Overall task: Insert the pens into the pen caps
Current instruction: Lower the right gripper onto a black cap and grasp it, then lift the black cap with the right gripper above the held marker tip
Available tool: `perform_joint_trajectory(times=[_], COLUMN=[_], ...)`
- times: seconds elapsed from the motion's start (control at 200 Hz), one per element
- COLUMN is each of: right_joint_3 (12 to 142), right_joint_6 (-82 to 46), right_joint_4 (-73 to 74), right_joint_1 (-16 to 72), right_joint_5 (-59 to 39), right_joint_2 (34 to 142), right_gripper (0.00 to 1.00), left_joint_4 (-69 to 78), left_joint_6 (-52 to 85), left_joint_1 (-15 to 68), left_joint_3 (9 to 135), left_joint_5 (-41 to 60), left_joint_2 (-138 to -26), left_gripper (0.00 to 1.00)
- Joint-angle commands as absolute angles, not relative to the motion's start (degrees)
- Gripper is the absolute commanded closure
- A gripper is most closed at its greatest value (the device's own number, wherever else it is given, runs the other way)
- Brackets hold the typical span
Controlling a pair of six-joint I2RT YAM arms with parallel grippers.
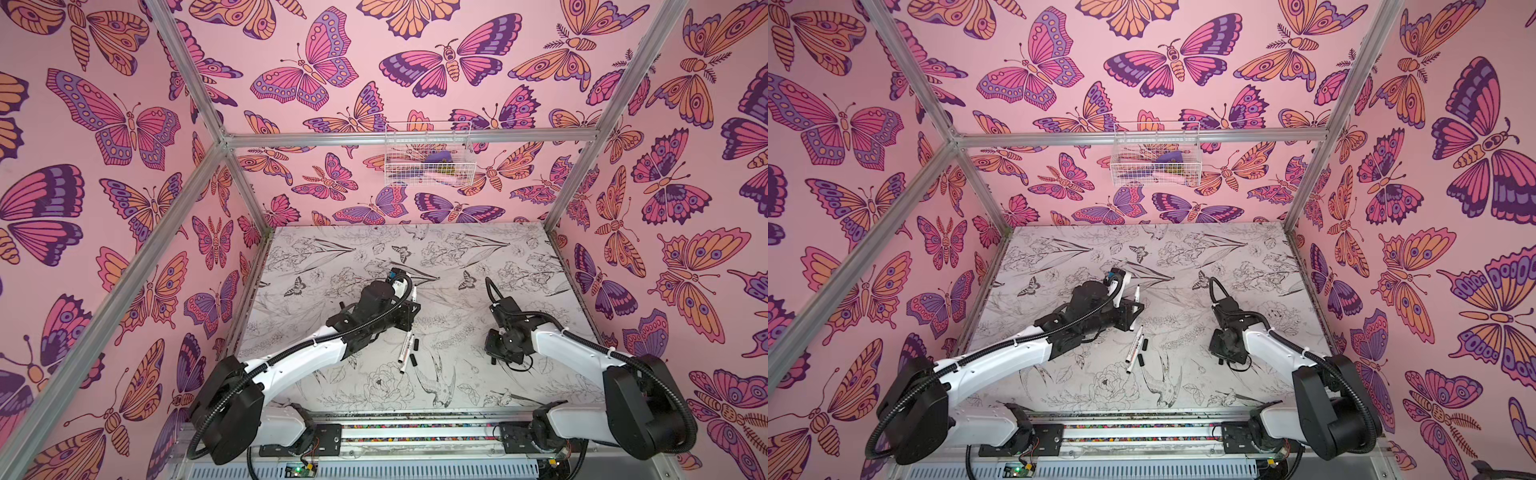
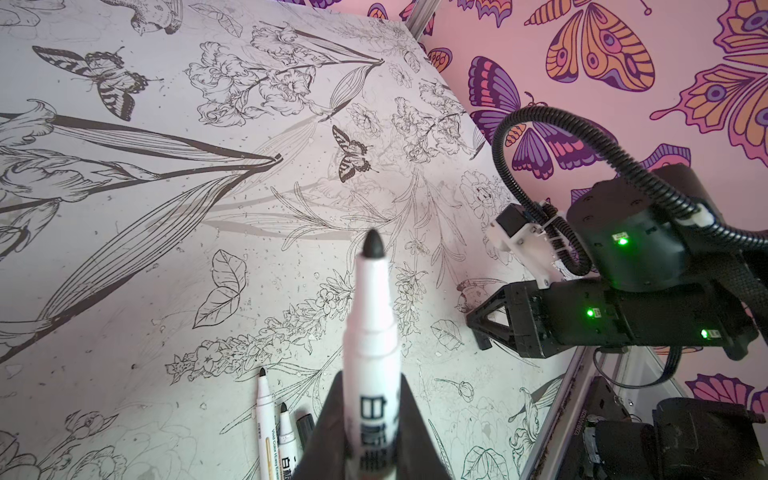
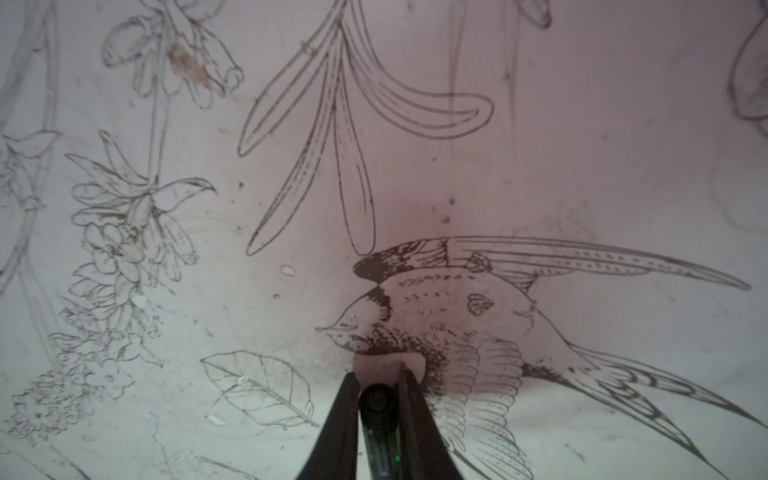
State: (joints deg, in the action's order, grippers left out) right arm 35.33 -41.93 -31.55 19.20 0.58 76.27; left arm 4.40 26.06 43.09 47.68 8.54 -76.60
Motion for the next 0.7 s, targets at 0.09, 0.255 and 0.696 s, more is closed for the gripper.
perform_joint_trajectory(times=[0.09,0.255,0.696], right_joint_3=[36.5,41.5,54.1], right_joint_6=[-42.9,-43.5,-40.8], right_joint_4=[-28.5,-28.1,-9.7], right_joint_1=[19.1,19.0,23.8], right_joint_5=[-3.8,-4.9,-22.1], right_joint_2=[74.5,69.7,59.9], right_gripper=[0.95,0.99,1.0], left_joint_4=[4.5,4.8,5.6], left_joint_6=[27.4,27.7,22.3], left_joint_1=[43.2,43.4,45.8], left_joint_3=[46.7,46.5,48.8], left_joint_5=[8.9,9.1,16.1], left_joint_2=[-76.1,-76.5,-78.8], left_gripper=[1.0,1.0,1.0])
